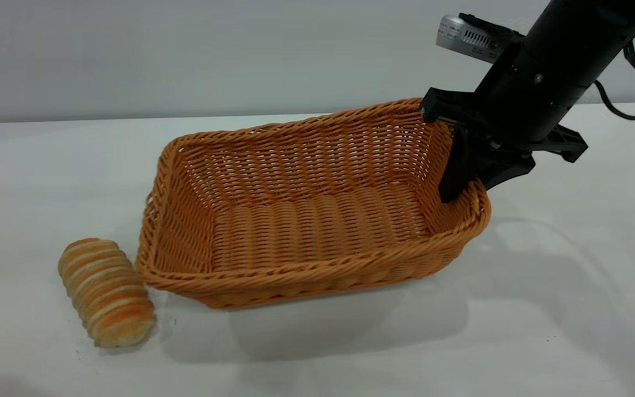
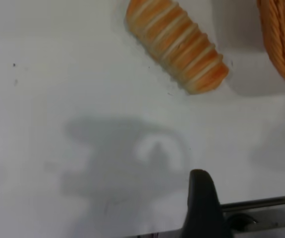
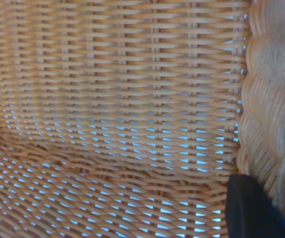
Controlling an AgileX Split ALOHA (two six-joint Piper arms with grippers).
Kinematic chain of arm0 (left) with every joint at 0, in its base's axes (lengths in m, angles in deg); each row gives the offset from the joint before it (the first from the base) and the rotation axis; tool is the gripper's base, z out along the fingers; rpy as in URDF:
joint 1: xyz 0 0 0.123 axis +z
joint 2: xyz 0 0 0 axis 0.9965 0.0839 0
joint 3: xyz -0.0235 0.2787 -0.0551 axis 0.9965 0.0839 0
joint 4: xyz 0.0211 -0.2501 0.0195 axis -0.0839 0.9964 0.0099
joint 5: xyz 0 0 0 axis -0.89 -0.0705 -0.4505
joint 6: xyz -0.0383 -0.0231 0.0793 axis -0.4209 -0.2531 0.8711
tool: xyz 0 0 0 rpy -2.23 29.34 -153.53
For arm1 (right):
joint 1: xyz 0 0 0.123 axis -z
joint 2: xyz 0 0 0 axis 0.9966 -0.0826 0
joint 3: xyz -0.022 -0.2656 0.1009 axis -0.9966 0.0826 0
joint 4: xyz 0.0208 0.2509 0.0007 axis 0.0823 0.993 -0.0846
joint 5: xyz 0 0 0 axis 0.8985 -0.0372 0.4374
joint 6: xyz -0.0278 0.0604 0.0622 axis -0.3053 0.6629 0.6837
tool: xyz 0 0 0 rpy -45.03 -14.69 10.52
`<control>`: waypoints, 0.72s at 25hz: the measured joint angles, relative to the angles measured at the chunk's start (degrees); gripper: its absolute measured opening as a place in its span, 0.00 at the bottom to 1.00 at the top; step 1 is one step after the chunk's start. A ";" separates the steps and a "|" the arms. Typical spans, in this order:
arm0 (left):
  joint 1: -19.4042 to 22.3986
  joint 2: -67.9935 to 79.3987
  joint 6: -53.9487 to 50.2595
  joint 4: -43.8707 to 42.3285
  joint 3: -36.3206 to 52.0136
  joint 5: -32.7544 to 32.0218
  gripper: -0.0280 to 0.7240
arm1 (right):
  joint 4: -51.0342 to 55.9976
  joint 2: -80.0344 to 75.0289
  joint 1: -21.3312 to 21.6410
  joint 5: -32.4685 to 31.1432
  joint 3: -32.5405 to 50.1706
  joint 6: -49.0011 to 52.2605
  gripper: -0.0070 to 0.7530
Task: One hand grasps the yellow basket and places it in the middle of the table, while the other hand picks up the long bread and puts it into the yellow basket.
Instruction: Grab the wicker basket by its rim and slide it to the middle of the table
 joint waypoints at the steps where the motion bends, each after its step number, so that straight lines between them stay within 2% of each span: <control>1: 0.00 0.00 0.00 0.00 0.00 -0.02 0.74 | 0.00 -0.66 0.00 0.46 0.00 0.00 0.14; 5: 0.00 0.00 0.00 0.00 0.00 -0.13 0.74 | 0.20 -3.48 0.00 1.99 0.00 0.06 0.18; 7: 0.00 0.00 0.00 0.00 0.00 -0.13 0.74 | 0.54 -4.23 0.00 2.87 0.00 0.06 0.27; 14: 0.00 0.00 0.00 0.00 0.00 1.18 0.74 | -1.16 -4.25 0.00 4.14 -0.16 -0.26 0.81; 16: 0.00 0.00 -0.38 0.00 0.00 2.19 0.74 | -2.72 -4.08 0.00 3.87 -0.16 -0.86 0.89; 18: 0.00 0.00 -2.00 0.00 0.00 3.35 0.74 | -4.50 -3.51 0.00 3.59 -0.16 -2.26 0.92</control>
